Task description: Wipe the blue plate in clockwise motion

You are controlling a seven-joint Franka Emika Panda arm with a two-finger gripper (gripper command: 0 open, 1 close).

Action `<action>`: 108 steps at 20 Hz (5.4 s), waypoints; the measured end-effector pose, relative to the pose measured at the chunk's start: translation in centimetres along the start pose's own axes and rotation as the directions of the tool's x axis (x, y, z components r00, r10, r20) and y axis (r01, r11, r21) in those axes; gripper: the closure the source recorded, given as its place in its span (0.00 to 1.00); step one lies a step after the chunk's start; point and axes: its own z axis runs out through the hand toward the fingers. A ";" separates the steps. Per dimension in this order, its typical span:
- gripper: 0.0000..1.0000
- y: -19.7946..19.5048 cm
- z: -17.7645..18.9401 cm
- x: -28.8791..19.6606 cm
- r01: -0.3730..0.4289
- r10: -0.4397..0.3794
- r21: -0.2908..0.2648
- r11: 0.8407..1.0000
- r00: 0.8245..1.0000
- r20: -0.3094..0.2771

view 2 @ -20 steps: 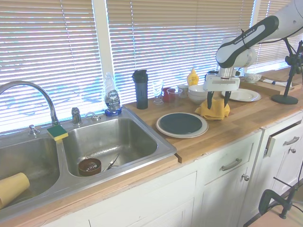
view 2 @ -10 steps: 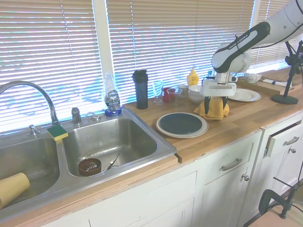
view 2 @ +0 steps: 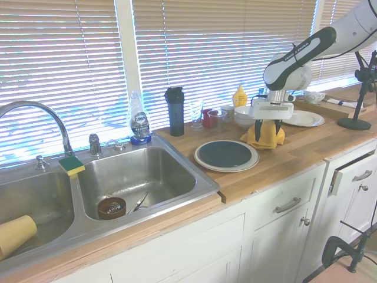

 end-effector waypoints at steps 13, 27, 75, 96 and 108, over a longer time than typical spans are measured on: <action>1.00 -0.3 -0.2 -0.1 0.005 -0.005 0.015 1.000 1.000 -0.013; 1.00 -1.3 -7.2 -4.3 0.068 -0.064 0.062 0.996 0.995 -0.071; 1.00 -6.1 2.3 -28.1 0.271 -0.291 -0.125 0.954 0.938 -0.188; 1.00 -14.8 0.0 -21.7 0.170 -0.181 -0.071 0.983 0.960 -0.215; 1.00 -11.2 -0.3 -15.7 0.116 -0.134 -0.102 0.988 0.970 -0.204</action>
